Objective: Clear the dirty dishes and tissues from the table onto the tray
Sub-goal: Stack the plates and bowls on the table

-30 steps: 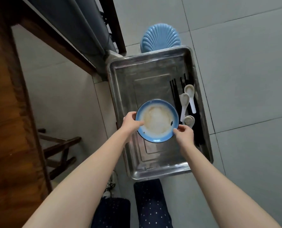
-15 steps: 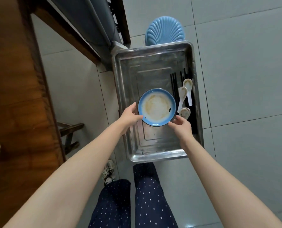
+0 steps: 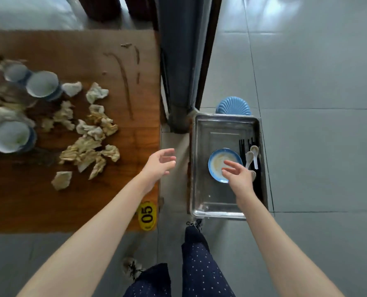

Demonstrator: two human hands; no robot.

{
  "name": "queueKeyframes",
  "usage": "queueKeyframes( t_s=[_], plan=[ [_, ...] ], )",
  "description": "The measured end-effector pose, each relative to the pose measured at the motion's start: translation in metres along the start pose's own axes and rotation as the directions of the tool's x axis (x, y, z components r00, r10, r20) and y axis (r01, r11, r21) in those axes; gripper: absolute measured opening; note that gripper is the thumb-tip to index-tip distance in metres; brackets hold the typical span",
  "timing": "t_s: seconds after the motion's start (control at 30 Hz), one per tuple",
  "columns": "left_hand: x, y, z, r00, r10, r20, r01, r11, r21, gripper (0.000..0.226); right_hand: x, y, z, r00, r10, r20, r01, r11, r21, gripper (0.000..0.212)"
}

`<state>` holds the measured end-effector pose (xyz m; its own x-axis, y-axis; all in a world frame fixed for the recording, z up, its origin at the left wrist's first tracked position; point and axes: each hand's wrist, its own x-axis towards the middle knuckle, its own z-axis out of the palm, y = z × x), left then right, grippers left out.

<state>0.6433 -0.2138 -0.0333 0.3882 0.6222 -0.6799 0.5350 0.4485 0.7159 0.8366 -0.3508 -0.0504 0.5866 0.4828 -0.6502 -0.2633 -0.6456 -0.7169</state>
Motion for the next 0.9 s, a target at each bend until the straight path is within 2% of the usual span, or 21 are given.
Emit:
queueKeyframes(
  t_s=[0.1, 0.23, 0.4, 0.57, 0.9],
  plan=[
    [-0.047, -0.011, -0.055, 0.995, 0.054, -0.086, -0.064, 0.99, -0.123, 0.04, -0.048, -0.014, 0.047, 0.994, -0.093, 0.058, 0.094, 0.995, -0.026, 0.028],
    [-0.117, -0.045, -0.146, 0.98, 0.043, -0.192, -0.087, 0.97, -0.225, 0.034, -0.117, -0.023, 0.127, 0.967, -0.214, 0.139, 0.224, 0.972, -0.067, 0.029],
    [-0.218, -0.107, -0.265, 0.936, 0.04, -0.35, -0.137, 0.957, -0.256, 0.034, -0.199, -0.029, 0.239, 0.918, -0.307, 0.252, 0.338, 0.937, -0.086, 0.022],
    [-0.295, -0.164, -0.36, 0.846, 0.03, -0.532, -0.202, 0.942, -0.268, 0.034, -0.265, -0.031, 0.349, 0.851, -0.325, 0.413, 0.397, 0.913, -0.098, 0.018],
    [-0.366, -0.247, -0.48, 0.716, -0.099, -0.691, -0.227, 0.904, -0.364, 0.032, -0.344, -0.046, 0.518, 0.737, -0.281, 0.614, 0.471, 0.866, -0.169, 0.019]
  ],
)
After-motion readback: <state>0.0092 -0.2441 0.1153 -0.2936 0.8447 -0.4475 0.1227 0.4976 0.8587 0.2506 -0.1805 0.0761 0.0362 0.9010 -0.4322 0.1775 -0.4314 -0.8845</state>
